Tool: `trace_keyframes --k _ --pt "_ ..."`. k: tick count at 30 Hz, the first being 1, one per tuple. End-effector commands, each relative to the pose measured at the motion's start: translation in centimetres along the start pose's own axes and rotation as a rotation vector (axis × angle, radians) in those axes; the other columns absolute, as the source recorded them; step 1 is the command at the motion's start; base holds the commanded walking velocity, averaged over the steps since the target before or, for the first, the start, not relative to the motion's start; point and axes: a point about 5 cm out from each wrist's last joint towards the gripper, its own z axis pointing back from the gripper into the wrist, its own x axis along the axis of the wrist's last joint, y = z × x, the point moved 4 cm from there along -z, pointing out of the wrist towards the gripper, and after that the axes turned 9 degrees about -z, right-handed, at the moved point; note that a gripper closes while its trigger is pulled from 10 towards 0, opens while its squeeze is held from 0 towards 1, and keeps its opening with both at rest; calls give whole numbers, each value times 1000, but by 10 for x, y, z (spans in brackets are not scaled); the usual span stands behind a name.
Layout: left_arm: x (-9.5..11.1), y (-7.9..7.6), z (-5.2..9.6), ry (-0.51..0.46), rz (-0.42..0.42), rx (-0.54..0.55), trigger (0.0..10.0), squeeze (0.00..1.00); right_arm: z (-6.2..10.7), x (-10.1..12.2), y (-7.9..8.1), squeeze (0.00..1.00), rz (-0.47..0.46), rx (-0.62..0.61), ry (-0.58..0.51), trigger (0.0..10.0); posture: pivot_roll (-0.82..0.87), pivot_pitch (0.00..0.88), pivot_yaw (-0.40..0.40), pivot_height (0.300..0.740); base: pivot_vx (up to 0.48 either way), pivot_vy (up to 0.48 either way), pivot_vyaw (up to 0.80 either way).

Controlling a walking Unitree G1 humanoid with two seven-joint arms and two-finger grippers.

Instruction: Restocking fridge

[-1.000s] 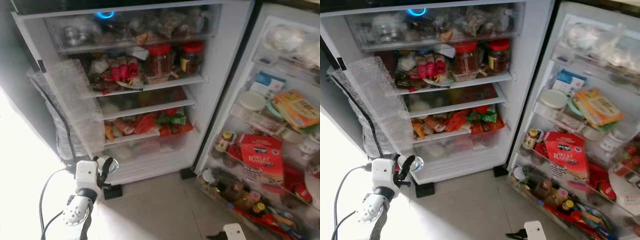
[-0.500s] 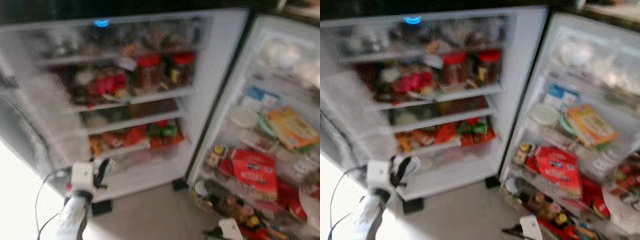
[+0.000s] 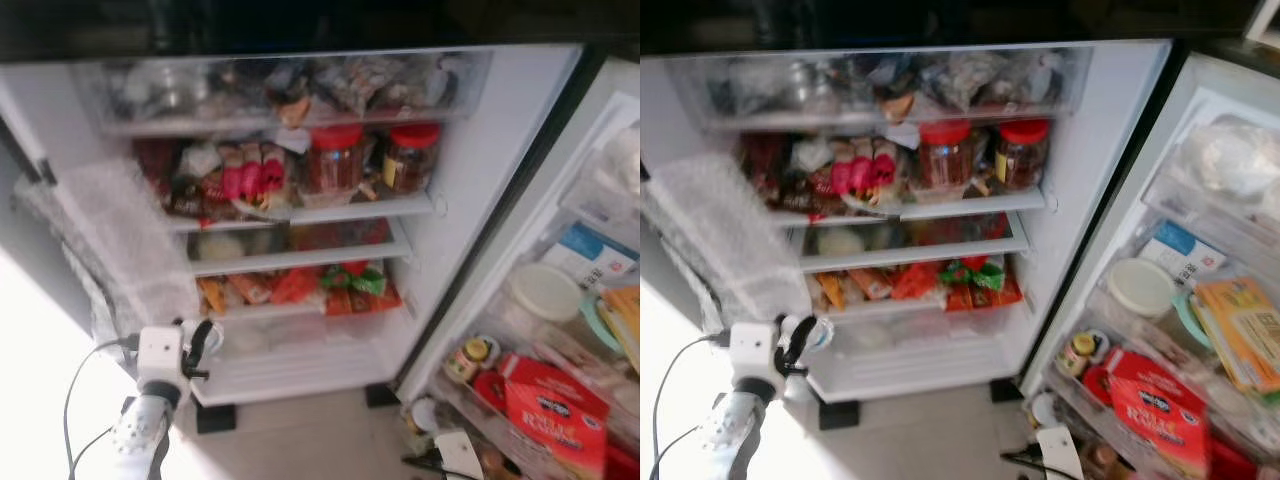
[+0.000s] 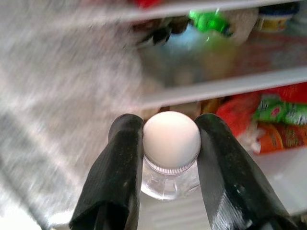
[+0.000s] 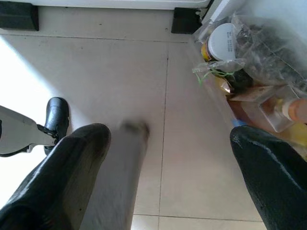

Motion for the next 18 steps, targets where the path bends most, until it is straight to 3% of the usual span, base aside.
trace_keyframes --k 1,4,18 --pt "5 -10 -2 -21 5 -24 10000 0 4 -16 -12 0 -11 -27 44 10000 -101 74 -22 740 255 0 0" --pt "6 -9 -3 -23 7 -22 10000 0 3 -16 -12 0 -9 -25 45 10000 -99 73 -23 740 241 0 0" --pt "8 -10 -3 -33 7 -25 10000 0 3 -15 -11 0 -33 -23 38 10000 -92 74 -24 740 0 0 0"
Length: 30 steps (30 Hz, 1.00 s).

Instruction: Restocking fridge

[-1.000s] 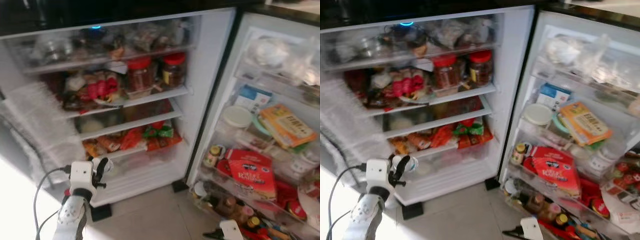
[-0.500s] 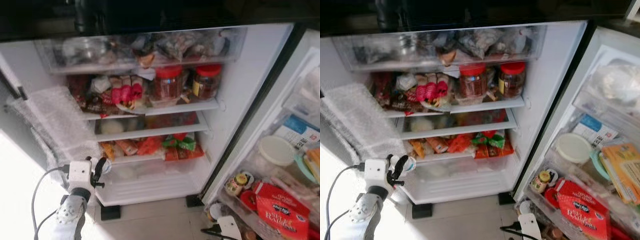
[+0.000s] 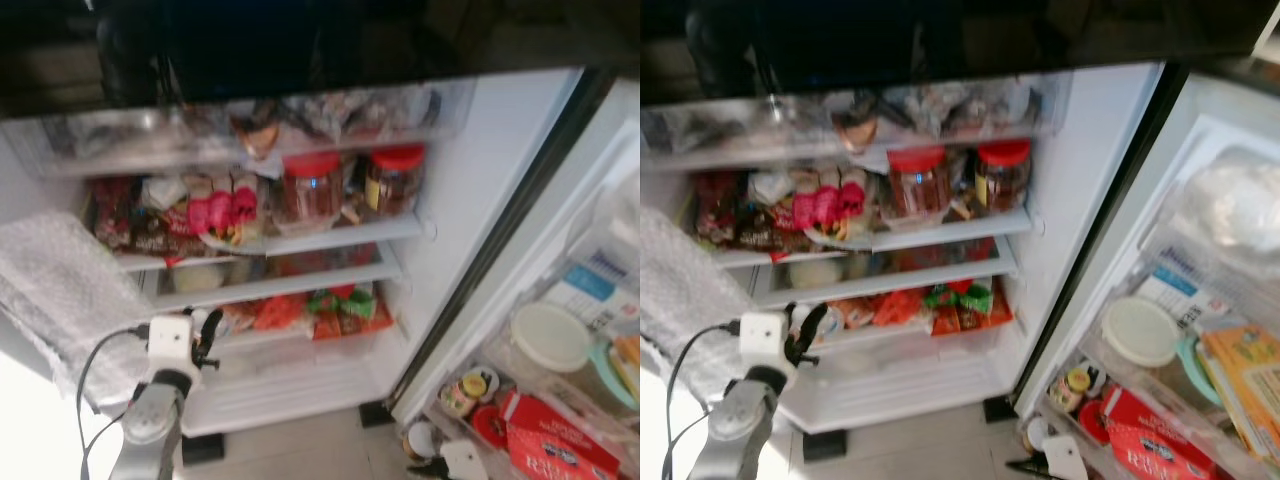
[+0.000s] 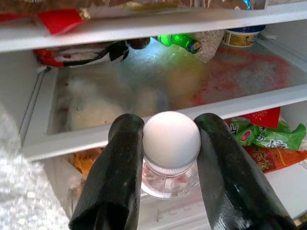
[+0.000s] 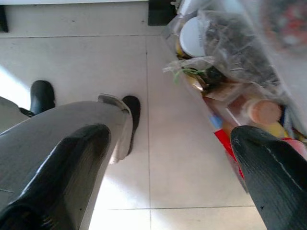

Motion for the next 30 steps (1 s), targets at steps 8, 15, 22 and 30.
trace_keyframes --k 8,15,22,30 --pt "1 5 2 -10 -16 8 10000 0 0 -2 0 0 -22 3 -2 10000 -92 73 -23 740 0 0 0" --pt "2 4 2 -14 -22 7 10000 0 0 -1 0 0 -28 2 -13 10000 -92 70 -23 740 0 0 0" --pt "1 3 3 -12 -27 4 10000 0 0 -2 0 0 -10 9 -9 10000 -97 65 -22 740 0 0 0" --pt "0 3 3 -5 -35 2 10000 0 0 -3 -1 0 -1 -4 0 10000 -94 64 -22 726 0 0 0"
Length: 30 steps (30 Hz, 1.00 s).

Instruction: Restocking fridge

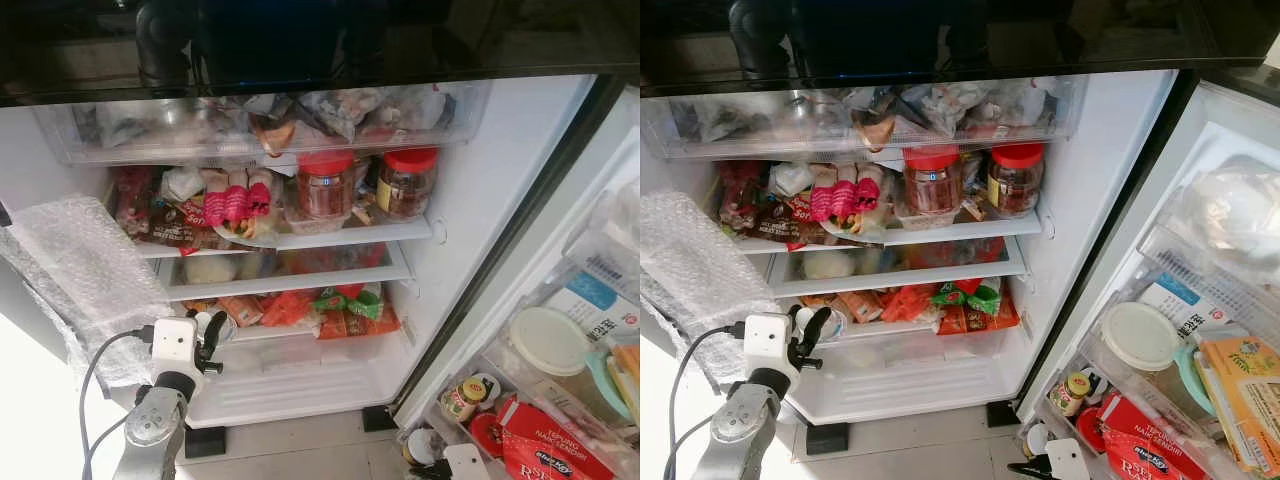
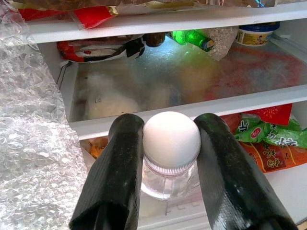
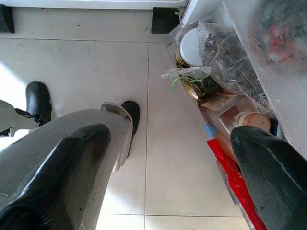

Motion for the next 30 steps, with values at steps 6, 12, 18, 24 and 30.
trace_keyframes --k 6,12,18,24,30 --pt "3 0 1 -13 -26 -5 10000 0 1 -4 -2 0 -3 -7 11 10000 -94 67 -22 686 0 0 0" --pt "3 1 1 -14 -27 -1 10000 0 1 -4 -2 0 -4 -5 12 10000 -94 69 -23 661 0 0 0" --pt "3 2 1 -13 -28 7 10000 0 1 -3 -2 0 -15 -5 8 10000 -92 77 -25 648 0 0 0" --pt "2 5 2 -4 -21 26 10000 0 1 -4 -3 0 -10 -4 11 10000 -90 82 -30 648 0 0 0" --pt "0 5 2 3 -18 30 10000 0 1 -3 -3 0 -6 -7 10 10000 -93 83 -32 648 0 0 0"
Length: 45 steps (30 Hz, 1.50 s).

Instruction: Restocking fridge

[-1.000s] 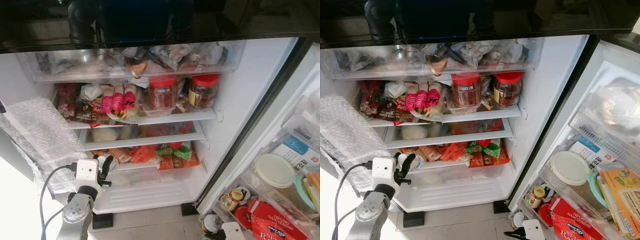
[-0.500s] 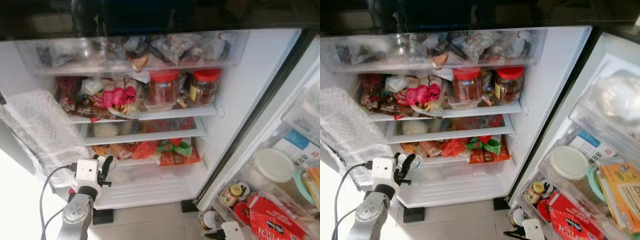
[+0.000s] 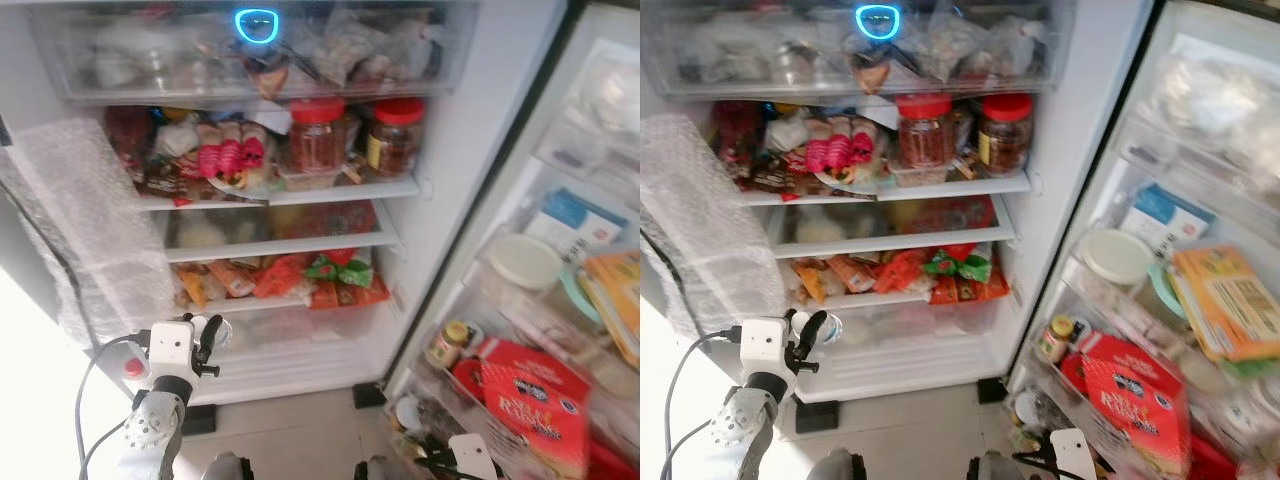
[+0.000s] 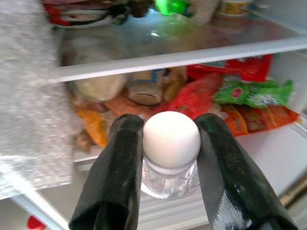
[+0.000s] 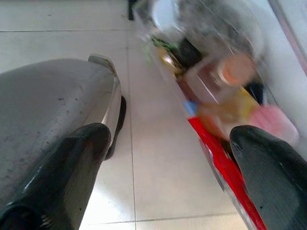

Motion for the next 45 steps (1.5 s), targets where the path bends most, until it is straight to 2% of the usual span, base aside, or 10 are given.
trace_keyframes --k 1,13,29,45 --pt "5 1 -2 -15 -10 4 10000 0 1 -17 5 0 -8 13 56 10000 -93 83 -32 648 0 0 0" --pt "9 2 -3 -34 -8 16 10000 0 1 -16 5 0 -20 11 42 10000 -92 86 -32 648 0 0 0" --pt "22 1 -7 -86 -30 18 10000 0 1 -2 8 0 -82 30 -84 10000 -95 82 -29 648 0 0 0" --pt "22 -1 -7 -89 -41 10 10000 0 1 -2 9 0 -82 35 -92 10000 -95 78 -28 648 0 0 0"
